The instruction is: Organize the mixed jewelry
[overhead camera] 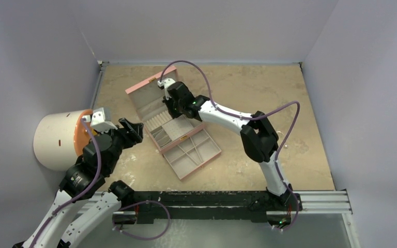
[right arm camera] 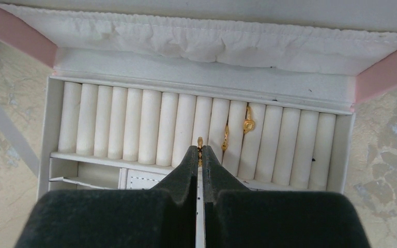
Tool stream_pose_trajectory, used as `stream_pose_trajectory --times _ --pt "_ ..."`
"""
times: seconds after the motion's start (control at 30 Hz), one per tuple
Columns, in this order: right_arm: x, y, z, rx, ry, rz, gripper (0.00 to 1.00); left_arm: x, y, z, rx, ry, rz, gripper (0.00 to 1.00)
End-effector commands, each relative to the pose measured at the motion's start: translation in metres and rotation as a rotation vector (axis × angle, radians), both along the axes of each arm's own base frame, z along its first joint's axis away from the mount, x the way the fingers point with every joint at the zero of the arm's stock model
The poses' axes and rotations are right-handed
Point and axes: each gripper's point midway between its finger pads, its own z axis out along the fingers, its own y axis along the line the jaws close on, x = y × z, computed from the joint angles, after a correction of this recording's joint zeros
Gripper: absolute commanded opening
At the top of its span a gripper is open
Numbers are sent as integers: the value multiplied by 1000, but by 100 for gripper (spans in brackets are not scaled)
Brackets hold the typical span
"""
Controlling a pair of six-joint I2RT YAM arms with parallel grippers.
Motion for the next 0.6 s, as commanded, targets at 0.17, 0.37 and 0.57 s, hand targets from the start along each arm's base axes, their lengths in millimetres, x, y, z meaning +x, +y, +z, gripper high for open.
stream_pose_trajectory --times 0.17,0.37,0.57 --pt "17 1 19 7 -68 -32 0 2 -2 10 -8 -40 -13 66" --pt "18 2 8 -7 -59 -33 0 2 -2 10 -10 -41 -12 66" --pt "15 5 0 4 -35 -25 0 2 -2 10 -11 -42 -12 66"
